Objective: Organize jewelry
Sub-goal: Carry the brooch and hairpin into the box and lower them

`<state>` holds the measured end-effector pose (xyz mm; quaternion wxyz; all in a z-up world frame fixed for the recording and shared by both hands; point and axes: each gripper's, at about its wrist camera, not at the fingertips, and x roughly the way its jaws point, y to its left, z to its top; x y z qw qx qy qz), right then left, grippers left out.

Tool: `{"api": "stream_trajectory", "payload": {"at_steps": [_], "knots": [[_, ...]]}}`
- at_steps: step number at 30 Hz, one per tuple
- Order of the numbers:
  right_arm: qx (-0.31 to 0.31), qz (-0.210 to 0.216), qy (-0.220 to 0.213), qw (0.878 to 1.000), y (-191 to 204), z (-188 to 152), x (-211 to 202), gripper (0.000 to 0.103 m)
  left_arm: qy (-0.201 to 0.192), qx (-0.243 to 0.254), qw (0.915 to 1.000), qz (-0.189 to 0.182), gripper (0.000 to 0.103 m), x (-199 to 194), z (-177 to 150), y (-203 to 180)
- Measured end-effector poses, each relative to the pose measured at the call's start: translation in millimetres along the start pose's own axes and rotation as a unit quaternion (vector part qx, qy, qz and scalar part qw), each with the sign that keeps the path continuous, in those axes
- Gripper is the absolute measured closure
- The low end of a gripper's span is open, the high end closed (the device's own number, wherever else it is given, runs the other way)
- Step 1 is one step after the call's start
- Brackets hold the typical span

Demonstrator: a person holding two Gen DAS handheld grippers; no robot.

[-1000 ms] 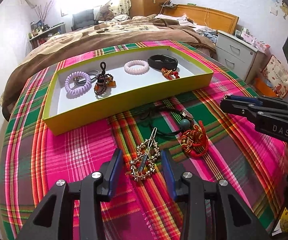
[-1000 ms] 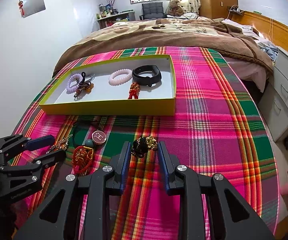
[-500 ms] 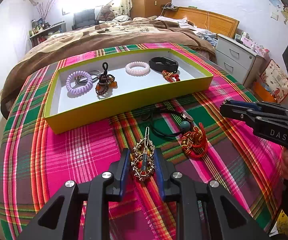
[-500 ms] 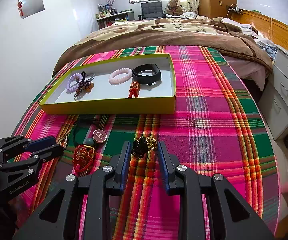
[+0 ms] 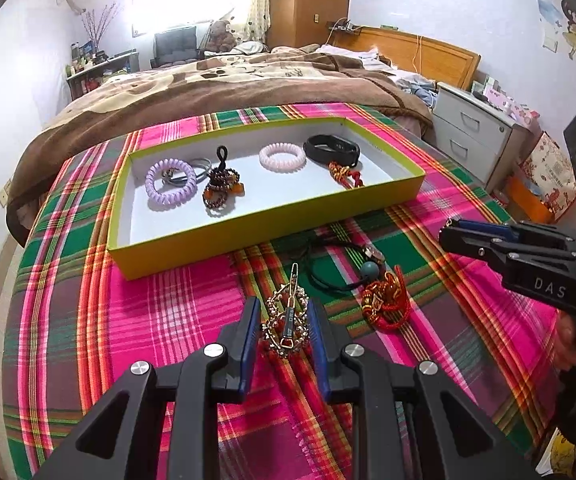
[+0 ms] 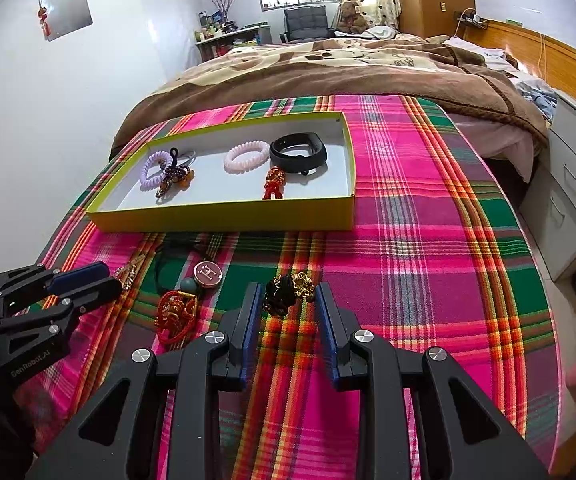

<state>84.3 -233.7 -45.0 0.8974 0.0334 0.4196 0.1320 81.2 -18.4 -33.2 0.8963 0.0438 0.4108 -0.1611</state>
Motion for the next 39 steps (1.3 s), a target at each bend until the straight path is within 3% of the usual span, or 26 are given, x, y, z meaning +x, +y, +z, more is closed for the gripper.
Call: {"api": "stream_trajectory", "payload": {"at_steps": [18, 39], "knots": [[-0.016, 0.023, -0.028, 0.999, 21, 43, -3, 0.075, -0.035, -0.040, 0.9983, 0.025, 0.079, -14, 48, 49], [-0.042, 0.012, 0.002, 0.999, 37, 98, 77, 0.075, -0.012, -0.072, 0.9970, 0.027, 0.079, 40, 70, 79]]}}
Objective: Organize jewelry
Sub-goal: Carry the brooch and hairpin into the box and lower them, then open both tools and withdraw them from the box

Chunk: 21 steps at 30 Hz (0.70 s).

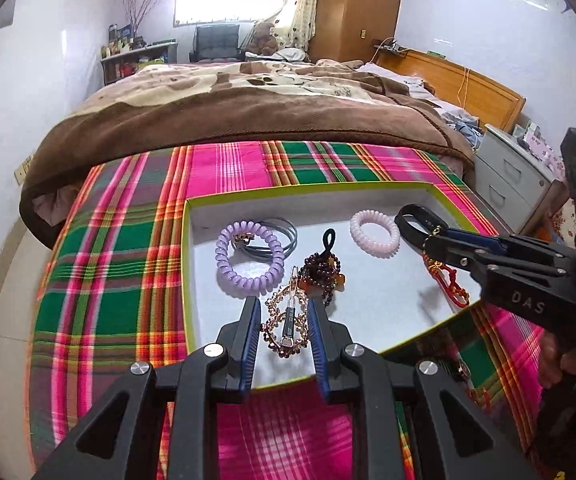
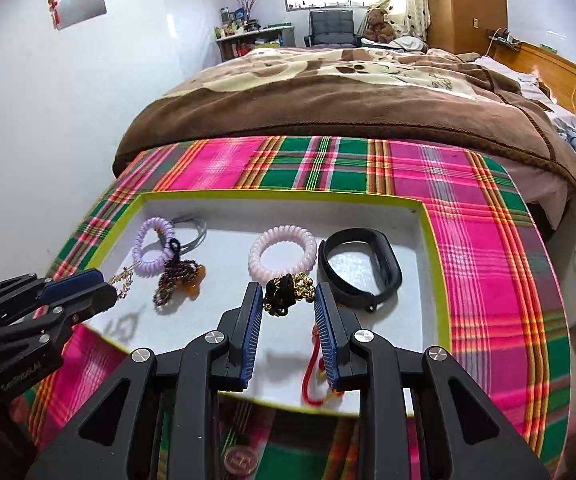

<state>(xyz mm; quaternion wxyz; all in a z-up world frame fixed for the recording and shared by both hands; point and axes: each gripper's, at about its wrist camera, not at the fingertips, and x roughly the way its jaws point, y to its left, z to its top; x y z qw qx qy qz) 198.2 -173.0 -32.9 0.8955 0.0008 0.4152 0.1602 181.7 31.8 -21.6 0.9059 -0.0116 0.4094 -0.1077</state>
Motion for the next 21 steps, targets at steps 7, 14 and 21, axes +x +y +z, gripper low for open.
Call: {"api": "stream_trajectory", "payload": {"at_steps": [7, 14, 21], "knots": [[-0.005, -0.008, 0.018, 1.000, -1, 4, 20, 0.075, 0.011, -0.007, 0.9999, 0.006, 0.079, 13, 1, 6], [-0.018, -0.019, 0.021, 0.999, 1, 8, 33, 0.075, 0.018, -0.013, 0.9998, 0.003, 0.079, 20, 2, 9], [-0.024, -0.023, 0.024, 0.999, 2, 7, 39, 0.075, 0.022, -0.022, 0.9995, -0.003, 0.079, 25, 1, 13]]}}
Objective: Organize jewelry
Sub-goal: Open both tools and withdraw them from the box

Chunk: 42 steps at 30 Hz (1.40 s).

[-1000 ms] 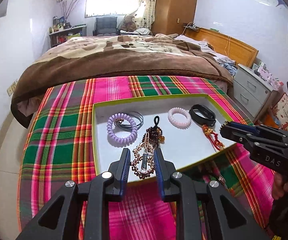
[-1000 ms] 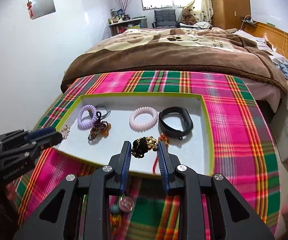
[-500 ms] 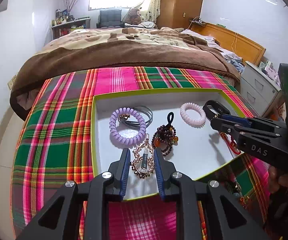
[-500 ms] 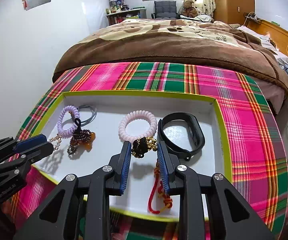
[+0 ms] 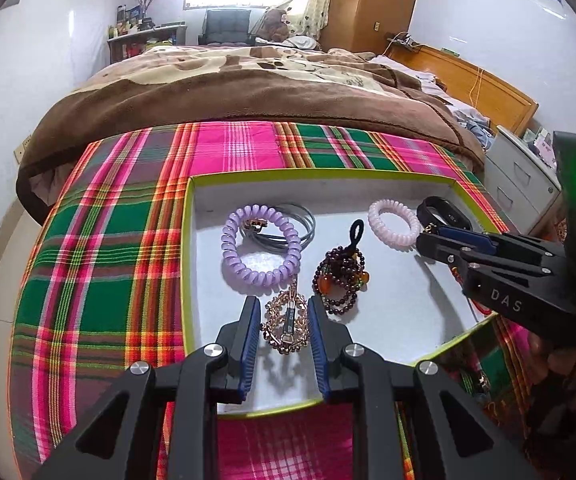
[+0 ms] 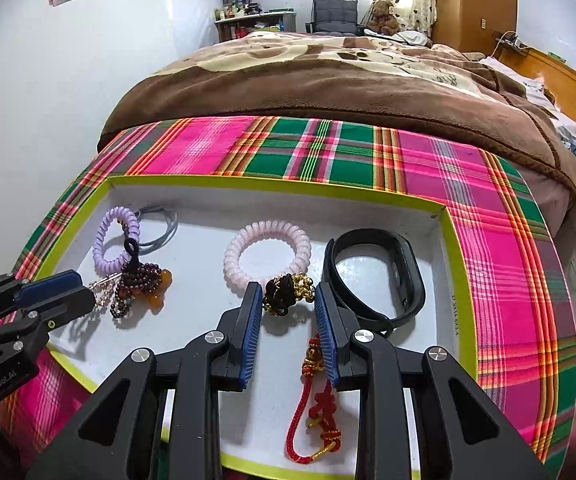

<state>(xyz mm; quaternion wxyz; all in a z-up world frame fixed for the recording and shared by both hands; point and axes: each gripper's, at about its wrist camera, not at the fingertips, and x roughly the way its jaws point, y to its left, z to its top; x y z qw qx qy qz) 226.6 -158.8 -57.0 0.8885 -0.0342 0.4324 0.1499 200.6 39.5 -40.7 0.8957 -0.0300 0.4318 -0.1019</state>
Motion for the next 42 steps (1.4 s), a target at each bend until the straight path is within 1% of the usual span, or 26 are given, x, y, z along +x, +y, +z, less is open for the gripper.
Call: {"api": "stream_trajectory", "payload": {"at_steps": [8, 11, 12, 14, 16, 19, 25, 29, 32, 42], "knots": [[0.001, -0.006, -0.004, 1.000, 2, -2, -1, 0.074, -0.001, 0.001, 1.0000, 0.002, 0.079, 0, 0, -1], [0.002, -0.004, -0.008, 1.000, 2, -2, -3, 0.073, -0.004, -0.003, 1.0000, -0.005, 0.078, -1, 1, -1], [0.002, -0.003, -0.009, 1.000, 3, -2, -4, 0.072, -0.005, 0.000, 1.0000, -0.004, 0.078, -2, 1, -2], [0.001, -0.001, -0.011, 1.000, 3, -2, -5, 0.063, -0.006, 0.003, 1.0000, -0.001, 0.078, -3, 0, -3], [-0.001, 0.001, -0.013, 1.000, 5, -3, -7, 0.061, -0.008, -0.001, 0.9999, -0.009, 0.078, -4, 0, -4], [-0.003, 0.004, -0.018, 1.000, 6, -4, -11, 0.061, -0.011, 0.000, 0.9999, -0.008, 0.073, -9, -1, -5], [0.002, 0.009, -0.030, 1.000, 6, -10, -25, 0.061, -0.025, 0.001, 0.9996, -0.013, 0.072, -25, -4, -11], [0.007, 0.013, -0.042, 0.999, 5, -15, -38, 0.061, -0.031, 0.005, 0.9992, -0.025, 0.072, -37, -11, -17], [0.010, 0.013, -0.051, 0.999, 3, -22, -51, 0.060, -0.037, 0.008, 0.9990, -0.023, 0.072, -45, -15, -21], [0.029, 0.025, -0.066, 0.997, -4, -54, -86, 0.060, -0.048, -0.005, 0.9984, -0.030, 0.072, -72, -42, -24]]}}
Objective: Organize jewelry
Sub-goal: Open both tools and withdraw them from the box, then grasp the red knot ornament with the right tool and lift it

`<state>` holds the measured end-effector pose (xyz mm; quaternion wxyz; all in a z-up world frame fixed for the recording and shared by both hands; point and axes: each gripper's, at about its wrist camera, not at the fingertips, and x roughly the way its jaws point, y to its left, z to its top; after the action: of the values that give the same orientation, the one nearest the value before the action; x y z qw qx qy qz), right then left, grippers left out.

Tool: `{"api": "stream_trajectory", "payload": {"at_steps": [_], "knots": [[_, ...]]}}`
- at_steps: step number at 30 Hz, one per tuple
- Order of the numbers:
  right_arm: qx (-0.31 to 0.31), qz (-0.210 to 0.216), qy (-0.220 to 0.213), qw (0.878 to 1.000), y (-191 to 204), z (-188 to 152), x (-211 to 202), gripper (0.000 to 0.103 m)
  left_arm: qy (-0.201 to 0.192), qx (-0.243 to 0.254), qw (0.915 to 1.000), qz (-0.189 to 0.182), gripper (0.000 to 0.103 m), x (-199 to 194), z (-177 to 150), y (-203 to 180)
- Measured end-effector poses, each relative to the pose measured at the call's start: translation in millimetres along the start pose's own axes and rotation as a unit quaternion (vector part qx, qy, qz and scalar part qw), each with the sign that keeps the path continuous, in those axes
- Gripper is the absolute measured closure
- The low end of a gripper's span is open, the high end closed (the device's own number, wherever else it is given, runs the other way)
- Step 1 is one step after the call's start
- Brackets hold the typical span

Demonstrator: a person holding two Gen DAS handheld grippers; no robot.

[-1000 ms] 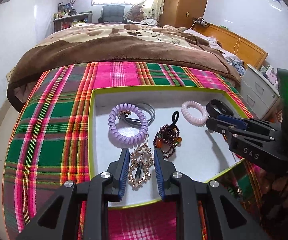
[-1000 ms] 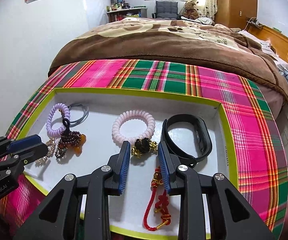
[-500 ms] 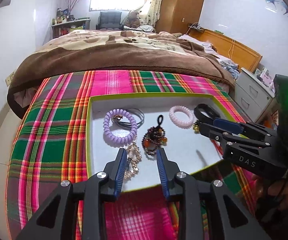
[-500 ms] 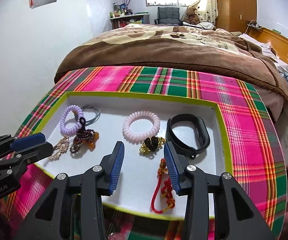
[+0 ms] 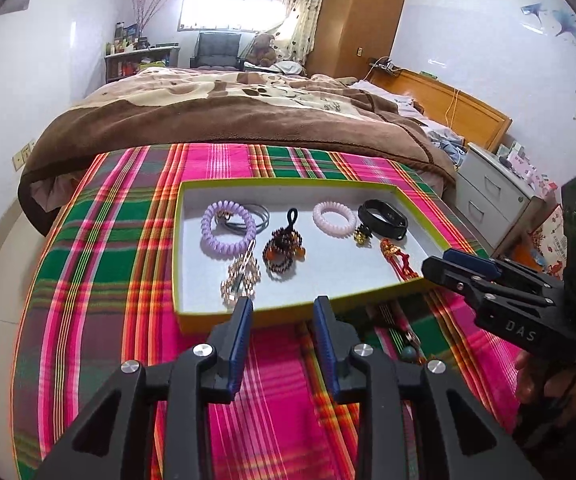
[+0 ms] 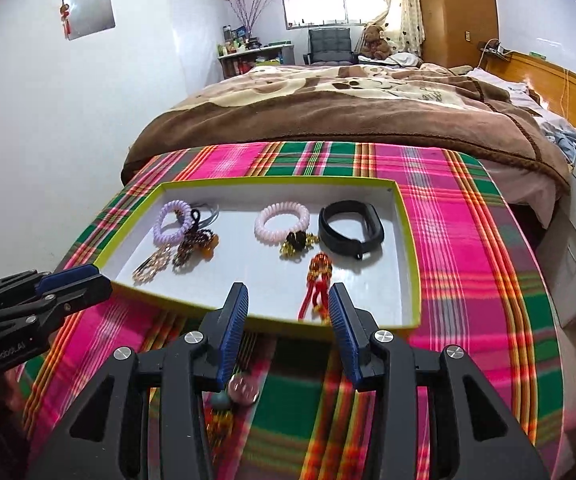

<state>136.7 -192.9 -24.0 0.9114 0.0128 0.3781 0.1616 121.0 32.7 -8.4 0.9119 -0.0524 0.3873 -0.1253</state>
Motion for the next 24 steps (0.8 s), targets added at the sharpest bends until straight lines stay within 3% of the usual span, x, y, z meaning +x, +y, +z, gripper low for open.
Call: {"api": "stream_trajectory", "payload": {"at_steps": [18, 21, 24], "knots": [[0.003, 0.014, 0.026, 1.000, 23, -50, -21, 0.059, 0.001, -0.001, 1.0000, -0.003, 0.072, -31, -44, -1], [-0.006, 0.016, 0.037, 0.999, 32, -56, -18, 0.051, 0.000, -0.005, 1.0000, -0.004, 0.072, -35, -47, 1], [-0.011, 0.017, 0.042, 0.999, 40, -60, -15, 0.051, 0.000, -0.006, 1.0000, -0.003, 0.072, -38, -51, 1]]}}
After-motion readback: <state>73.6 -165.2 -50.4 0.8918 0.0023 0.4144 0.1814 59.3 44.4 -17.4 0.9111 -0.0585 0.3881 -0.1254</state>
